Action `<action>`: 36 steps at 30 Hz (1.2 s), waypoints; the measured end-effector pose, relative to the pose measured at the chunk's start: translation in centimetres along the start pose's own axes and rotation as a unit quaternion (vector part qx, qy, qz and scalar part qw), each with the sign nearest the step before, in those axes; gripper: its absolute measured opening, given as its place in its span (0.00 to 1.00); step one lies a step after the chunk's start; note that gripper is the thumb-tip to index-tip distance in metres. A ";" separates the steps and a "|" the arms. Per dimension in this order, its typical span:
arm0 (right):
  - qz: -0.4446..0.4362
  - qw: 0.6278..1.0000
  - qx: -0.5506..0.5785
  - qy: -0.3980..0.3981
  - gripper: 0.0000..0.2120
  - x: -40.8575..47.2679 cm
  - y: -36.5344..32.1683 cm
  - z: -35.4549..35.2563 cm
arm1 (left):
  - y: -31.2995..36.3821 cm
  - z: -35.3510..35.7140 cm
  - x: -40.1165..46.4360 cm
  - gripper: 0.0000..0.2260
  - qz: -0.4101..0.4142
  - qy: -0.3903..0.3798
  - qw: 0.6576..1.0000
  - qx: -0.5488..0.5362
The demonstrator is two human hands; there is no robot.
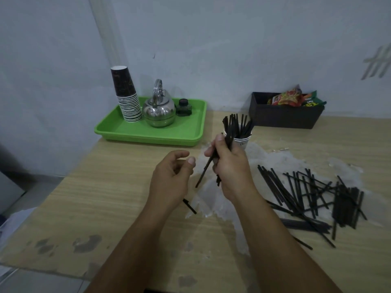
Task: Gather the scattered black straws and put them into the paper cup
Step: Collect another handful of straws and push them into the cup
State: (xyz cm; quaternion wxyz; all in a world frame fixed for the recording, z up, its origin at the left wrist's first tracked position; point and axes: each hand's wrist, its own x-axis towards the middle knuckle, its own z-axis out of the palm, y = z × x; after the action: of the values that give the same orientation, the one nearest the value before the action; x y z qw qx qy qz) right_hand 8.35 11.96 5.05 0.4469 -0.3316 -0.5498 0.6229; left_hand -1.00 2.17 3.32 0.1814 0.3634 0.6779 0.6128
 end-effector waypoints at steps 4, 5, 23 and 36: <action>-0.045 0.995 0.066 0.066 0.14 0.9 -1.4 -1.5 | 0.3 1.2 1.3 0.06 0.007 0.003 1.000 0.001; -0.052 0.990 0.102 0.081 0.14 1.1 -1.8 -1.8 | 0.5 1.6 1.7 0.06 0.006 0.001 1.000 0.001; -0.121 0.927 0.325 0.140 0.20 11.4 -7.0 -6.4 | 1.8 10.1 8.1 0.04 -0.036 -0.003 0.999 -0.040; -0.202 0.978 0.016 0.047 0.13 12.1 -3.6 -6.2 | 1.5 10.5 8.2 0.06 -0.050 0.005 0.997 -0.051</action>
State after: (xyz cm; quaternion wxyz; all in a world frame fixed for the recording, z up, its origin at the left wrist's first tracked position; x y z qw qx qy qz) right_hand 10.09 25.47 8.47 0.5943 -0.2351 -0.5737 0.5122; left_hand 1.17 15.36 4.49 0.2265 0.3159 0.6639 0.6389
